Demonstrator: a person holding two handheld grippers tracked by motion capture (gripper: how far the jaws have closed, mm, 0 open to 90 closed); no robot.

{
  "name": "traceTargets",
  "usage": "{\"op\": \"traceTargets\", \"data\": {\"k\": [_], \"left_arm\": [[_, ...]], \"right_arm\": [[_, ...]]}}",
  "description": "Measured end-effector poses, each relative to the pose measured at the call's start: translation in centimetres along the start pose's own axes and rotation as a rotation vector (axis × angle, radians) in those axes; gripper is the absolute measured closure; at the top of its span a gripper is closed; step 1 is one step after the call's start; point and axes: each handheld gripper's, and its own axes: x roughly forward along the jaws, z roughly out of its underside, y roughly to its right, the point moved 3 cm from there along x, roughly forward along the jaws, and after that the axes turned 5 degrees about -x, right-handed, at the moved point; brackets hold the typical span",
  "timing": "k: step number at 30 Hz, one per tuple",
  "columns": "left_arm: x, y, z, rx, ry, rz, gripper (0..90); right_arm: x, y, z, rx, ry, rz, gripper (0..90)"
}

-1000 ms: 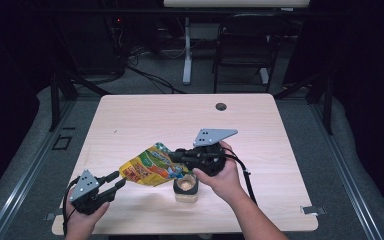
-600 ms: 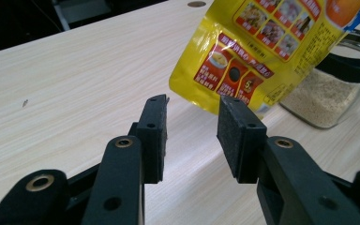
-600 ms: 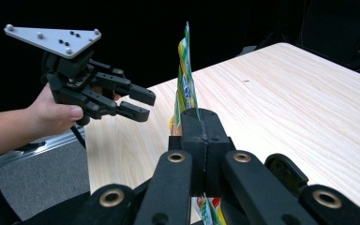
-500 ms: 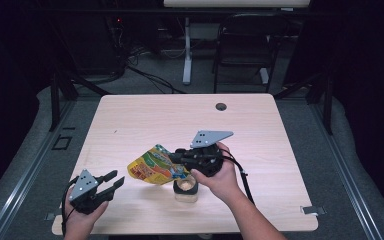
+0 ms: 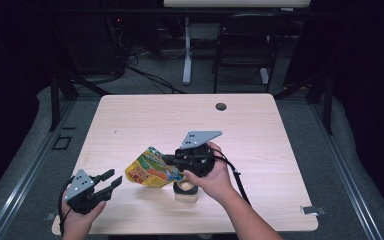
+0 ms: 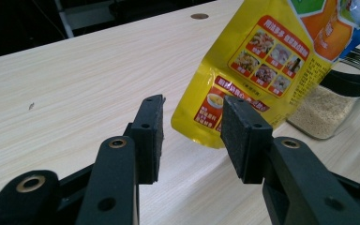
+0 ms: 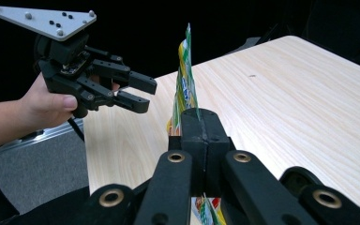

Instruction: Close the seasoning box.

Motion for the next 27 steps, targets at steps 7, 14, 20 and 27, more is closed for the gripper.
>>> {"op": "traceTargets", "data": {"k": [7, 14, 20, 27], "left_arm": [[0.0, 0.0, 0.0, 0.004, 0.003, 0.001, 58.7], [-0.1, 0.0, -0.1, 0.004, 0.007, 0.001, 57.4], [-0.1, 0.0, -0.1, 0.005, 0.010, -0.001, 56.0], [-0.4, -0.3, -0.2, -0.001, 0.023, -0.004, 56.0]], "right_arm": [[0.6, -0.3, -0.4, -0.014, -0.023, -0.003, 90.0], [1.1, -0.4, -0.9, -0.018, -0.038, -0.019, 90.0], [2.0, -0.6, -1.5, -0.027, -0.046, -0.027, 90.0], [3.5, -0.8, -2.5, -0.036, -0.059, -0.047, 90.0]]}}
